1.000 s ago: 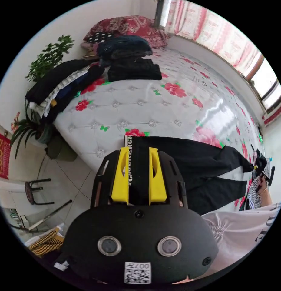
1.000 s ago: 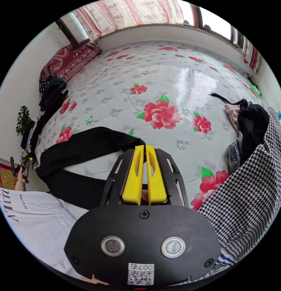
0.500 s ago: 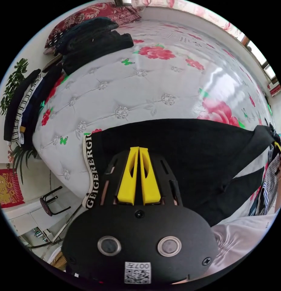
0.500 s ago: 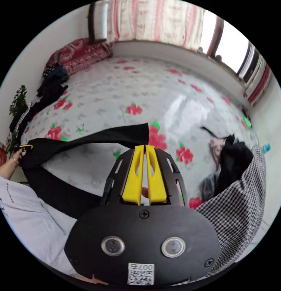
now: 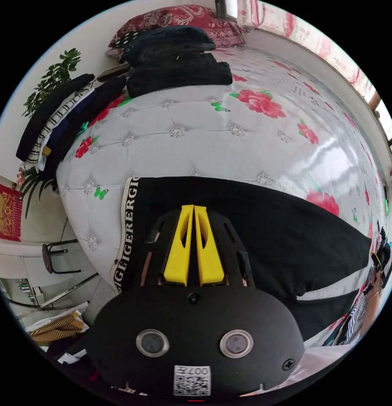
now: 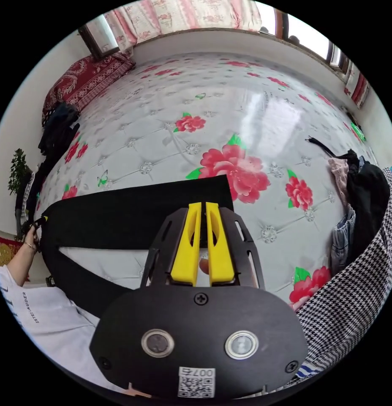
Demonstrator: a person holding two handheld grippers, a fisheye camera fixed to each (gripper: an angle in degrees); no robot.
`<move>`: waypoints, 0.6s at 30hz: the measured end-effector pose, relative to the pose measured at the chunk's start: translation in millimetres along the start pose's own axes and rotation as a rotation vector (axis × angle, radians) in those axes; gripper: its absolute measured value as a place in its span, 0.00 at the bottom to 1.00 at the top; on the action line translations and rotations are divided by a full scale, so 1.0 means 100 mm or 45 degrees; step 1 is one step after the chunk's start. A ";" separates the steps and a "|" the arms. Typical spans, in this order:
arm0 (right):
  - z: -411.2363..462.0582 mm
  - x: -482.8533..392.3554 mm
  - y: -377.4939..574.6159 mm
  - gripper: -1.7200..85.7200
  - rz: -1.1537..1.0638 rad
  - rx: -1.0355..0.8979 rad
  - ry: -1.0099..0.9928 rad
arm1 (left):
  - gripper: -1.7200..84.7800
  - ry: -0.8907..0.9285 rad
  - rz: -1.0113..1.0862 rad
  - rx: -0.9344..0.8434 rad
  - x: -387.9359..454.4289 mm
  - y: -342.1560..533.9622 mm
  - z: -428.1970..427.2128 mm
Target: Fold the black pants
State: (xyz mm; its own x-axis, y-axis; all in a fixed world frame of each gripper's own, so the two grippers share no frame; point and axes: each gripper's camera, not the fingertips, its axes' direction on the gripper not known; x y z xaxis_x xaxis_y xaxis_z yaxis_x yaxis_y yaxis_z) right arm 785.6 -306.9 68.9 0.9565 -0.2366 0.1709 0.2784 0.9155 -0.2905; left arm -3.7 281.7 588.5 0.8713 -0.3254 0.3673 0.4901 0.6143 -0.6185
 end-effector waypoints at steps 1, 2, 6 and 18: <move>0.01 0.03 0.00 0.02 0.016 0.060 0.017 | 0.01 0.037 -0.002 -0.011 -0.09 -0.03 -0.02; -0.02 0.05 0.02 0.02 0.018 0.120 0.022 | 0.01 0.066 -0.001 -0.026 -0.19 -0.04 -0.04; -0.17 0.18 -0.06 0.02 0.138 0.103 0.083 | 0.01 0.139 -0.064 0.000 -0.57 0.12 -0.32; -0.95 0.08 1.37 0.03 0.079 0.168 -0.375 | 0.07 0.379 -0.638 0.126 -2.49 2.32 -1.24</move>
State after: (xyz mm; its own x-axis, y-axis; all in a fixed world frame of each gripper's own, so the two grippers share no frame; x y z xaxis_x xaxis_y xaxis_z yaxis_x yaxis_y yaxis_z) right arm 839.2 -214.5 -58.6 0.8996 -0.0922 0.4270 0.1879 0.9641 -0.1878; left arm -103.9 416.0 266.9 0.5107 -0.7721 0.3783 0.8515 0.3934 -0.3466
